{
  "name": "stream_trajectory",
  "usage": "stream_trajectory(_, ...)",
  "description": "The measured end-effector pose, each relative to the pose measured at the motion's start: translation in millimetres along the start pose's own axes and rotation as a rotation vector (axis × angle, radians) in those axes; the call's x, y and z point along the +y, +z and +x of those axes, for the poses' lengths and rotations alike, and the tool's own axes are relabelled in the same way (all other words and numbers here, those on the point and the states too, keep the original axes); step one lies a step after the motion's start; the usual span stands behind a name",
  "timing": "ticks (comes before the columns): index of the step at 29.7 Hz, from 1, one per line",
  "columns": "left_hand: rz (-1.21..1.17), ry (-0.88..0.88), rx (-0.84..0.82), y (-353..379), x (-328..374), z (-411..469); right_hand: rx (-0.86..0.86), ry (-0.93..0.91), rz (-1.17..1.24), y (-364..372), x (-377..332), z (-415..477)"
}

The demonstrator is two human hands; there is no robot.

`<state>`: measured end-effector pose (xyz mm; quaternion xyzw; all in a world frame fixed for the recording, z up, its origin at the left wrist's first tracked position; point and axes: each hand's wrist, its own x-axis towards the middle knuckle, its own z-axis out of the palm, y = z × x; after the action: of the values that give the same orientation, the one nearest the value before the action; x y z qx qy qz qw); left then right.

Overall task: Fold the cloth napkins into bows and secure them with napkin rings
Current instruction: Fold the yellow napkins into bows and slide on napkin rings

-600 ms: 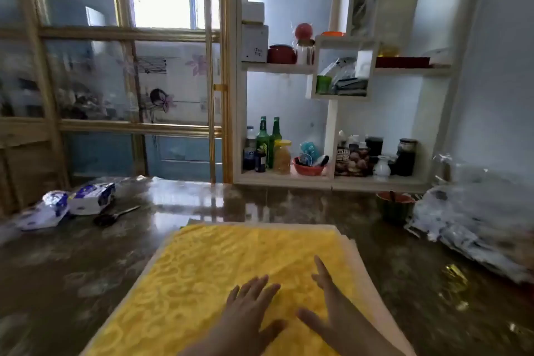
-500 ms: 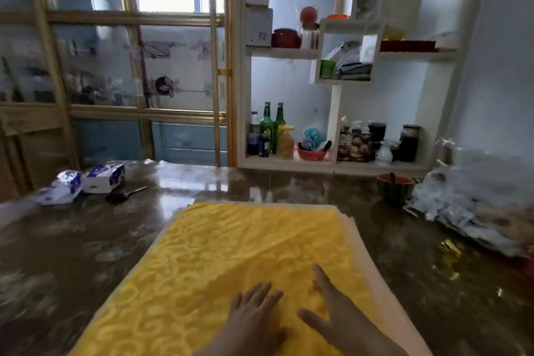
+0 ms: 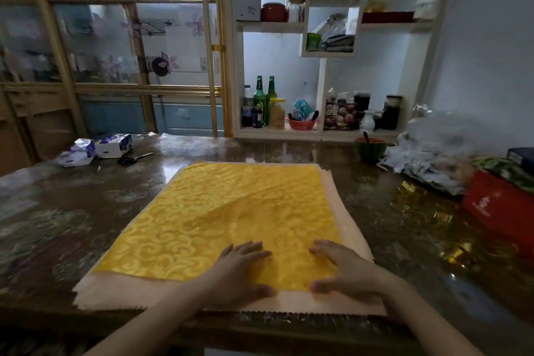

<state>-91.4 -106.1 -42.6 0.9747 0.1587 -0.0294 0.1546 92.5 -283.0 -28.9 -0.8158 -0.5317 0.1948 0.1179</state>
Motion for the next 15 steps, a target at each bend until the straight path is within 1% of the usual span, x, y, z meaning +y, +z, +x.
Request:
stream_trajectory(3, 0.035, 0.055, 0.089, 0.1, 8.7, -2.8, -0.060, -0.028, 0.040, -2.6, 2.5, -12.2)
stream_trajectory(4, 0.066, 0.086, 0.122, 1.2, 13.3, -4.5, -0.050, -0.038, 0.053, -2.6, 3.3, -17.9)
stream_trajectory(5, 0.110, 0.121, 0.136, 1.7, 16.5, -5.1, -0.019, -0.056, 0.063, -1.4, 4.6, -20.9)
stream_trajectory(7, 0.185, 0.175, 0.153, 2.8, 24.6, -6.4, 0.101, -0.107, 0.028, 2.6, 5.6, -26.1)
stream_trajectory(9, 0.231, 0.150, 0.151, 1.7, 29.6, -7.3, 0.201, -0.136, -0.034, 5.9, 3.7, -29.9)
stream_trajectory(11, 0.234, 0.116, 0.165, 2.3, 33.5, -6.6, 0.258, -0.149, -0.047, 7.4, 2.8, -29.2)
stream_trajectory(15, 0.321, 0.059, 0.122, 2.4, 48.8, -5.8, 0.278, -0.154, 0.112, 1.4, 6.3, -23.7)
